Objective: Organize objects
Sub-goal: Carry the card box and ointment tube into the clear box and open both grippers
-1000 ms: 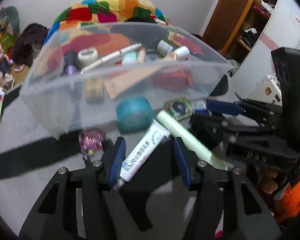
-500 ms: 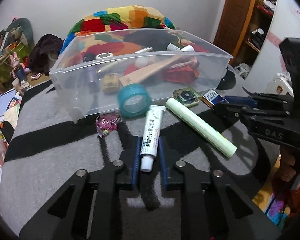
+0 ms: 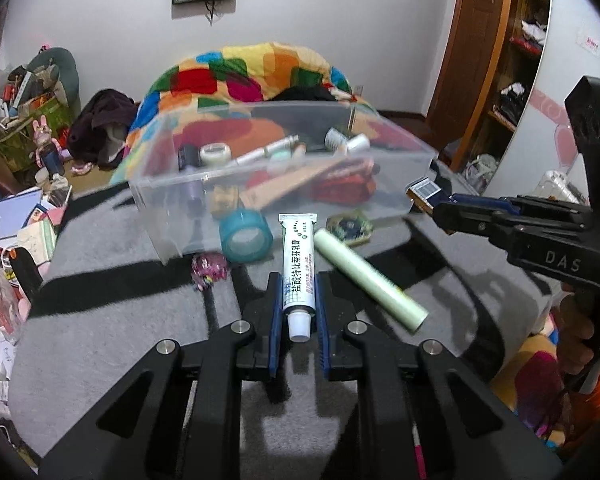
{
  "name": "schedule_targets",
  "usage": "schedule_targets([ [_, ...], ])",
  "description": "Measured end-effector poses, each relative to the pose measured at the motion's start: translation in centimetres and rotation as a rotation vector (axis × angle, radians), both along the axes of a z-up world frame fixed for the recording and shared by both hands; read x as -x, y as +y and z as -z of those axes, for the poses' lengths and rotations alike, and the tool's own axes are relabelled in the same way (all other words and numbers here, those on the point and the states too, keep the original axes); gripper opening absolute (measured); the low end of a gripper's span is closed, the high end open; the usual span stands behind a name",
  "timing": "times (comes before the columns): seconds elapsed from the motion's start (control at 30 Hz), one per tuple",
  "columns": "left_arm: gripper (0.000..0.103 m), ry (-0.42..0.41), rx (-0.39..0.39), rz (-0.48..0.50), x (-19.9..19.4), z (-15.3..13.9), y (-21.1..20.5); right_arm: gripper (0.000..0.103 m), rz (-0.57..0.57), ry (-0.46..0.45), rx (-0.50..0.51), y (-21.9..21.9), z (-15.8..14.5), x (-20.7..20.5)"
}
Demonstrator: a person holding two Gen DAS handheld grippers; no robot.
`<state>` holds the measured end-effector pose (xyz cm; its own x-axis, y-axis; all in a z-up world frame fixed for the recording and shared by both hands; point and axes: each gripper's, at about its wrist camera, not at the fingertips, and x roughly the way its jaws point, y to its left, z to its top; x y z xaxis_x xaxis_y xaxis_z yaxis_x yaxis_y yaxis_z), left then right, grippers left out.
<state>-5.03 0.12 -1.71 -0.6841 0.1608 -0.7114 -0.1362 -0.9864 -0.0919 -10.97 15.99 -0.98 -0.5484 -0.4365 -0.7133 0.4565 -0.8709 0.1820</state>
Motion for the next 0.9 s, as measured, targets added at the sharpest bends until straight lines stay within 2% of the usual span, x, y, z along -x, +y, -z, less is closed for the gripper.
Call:
schedule_targets([
  [0.23,0.014,0.063,-0.015,-0.026,0.1,-2.6,-0.4,0.024,-0.002,0.045,0.04,-0.5,-2.2,0.1],
  [0.57,0.014,0.13,-0.039,-0.076,1.4,-5.0,-1.5,0.024,0.024,0.087,0.086,-1.0,-4.5,2.3],
  [0.9,0.014,0.11,-0.042,-0.137,4.5,-4.6,-2.9,0.024,0.064,0.066,0.074,-1.1,-3.8,5.2],
])
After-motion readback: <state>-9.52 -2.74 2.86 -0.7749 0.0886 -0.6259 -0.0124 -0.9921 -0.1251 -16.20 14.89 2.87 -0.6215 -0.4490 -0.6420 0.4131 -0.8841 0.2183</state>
